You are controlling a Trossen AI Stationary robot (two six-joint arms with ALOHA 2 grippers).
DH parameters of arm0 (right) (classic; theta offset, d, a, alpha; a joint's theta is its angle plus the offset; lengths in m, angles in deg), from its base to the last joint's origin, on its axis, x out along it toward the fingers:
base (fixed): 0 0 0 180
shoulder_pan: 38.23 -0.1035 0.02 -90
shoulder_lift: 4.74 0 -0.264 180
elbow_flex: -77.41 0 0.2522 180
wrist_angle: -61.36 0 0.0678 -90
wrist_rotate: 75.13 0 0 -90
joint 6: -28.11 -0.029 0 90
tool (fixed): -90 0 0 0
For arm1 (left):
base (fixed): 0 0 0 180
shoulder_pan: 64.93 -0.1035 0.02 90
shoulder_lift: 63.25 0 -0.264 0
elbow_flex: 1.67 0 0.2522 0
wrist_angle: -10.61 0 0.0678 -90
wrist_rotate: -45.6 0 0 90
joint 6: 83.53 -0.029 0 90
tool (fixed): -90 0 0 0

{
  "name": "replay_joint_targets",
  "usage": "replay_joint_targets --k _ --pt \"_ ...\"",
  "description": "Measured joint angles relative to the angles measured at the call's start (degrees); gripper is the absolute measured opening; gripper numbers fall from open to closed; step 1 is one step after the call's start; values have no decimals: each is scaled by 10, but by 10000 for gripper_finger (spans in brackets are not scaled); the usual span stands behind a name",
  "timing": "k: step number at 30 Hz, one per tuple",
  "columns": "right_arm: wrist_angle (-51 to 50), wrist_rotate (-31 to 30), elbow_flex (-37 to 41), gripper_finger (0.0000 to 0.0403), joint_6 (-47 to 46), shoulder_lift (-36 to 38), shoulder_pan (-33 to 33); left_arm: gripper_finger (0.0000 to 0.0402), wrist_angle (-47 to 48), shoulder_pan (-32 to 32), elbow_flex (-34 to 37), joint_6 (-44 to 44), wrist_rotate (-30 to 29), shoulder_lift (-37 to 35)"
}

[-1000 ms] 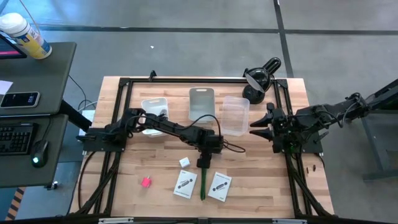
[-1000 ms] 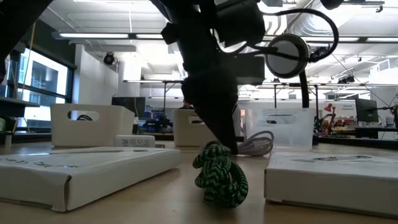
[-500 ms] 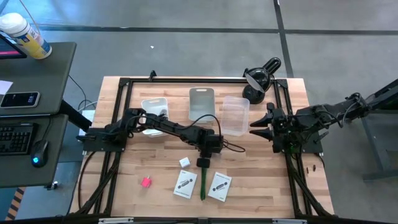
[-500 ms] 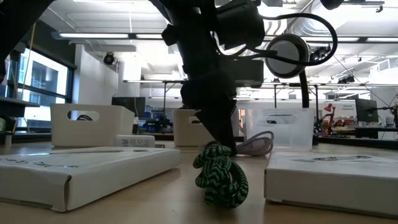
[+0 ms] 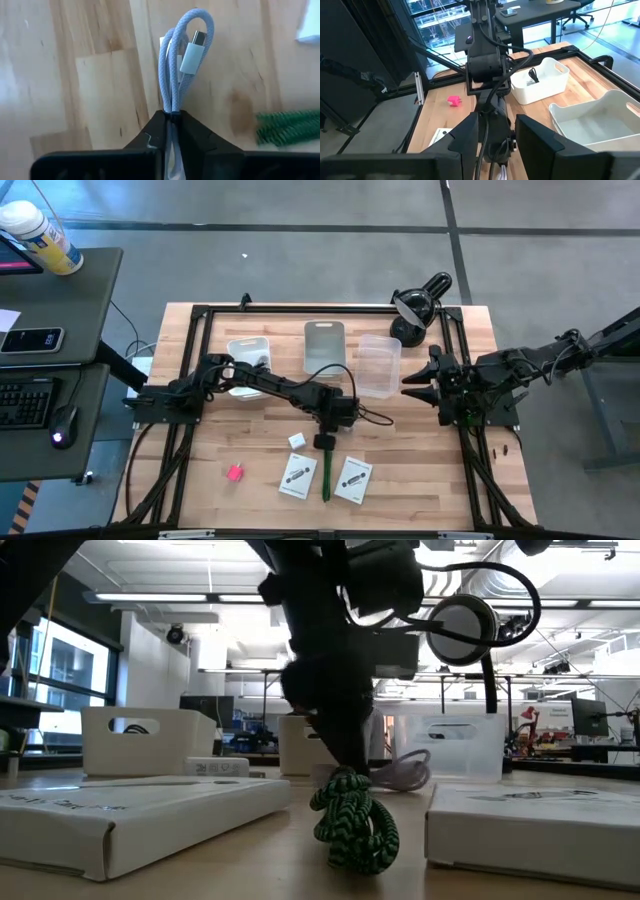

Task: Pick and place items into bin
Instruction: Put the gray USB cable into the white bin

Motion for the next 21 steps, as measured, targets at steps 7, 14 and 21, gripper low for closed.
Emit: replay_joint_targets --k 7,14,21 --pt "-4 0 0 121 0 0 0 10 83 0 -85 -40 -5 -3" --pt "-4 0 0 121 1 0 0 4 193 0 -197 -87 -24 -4" --pt "-4 0 0 121 1 0 0 2 358 0 -301 -125 -105 -5"
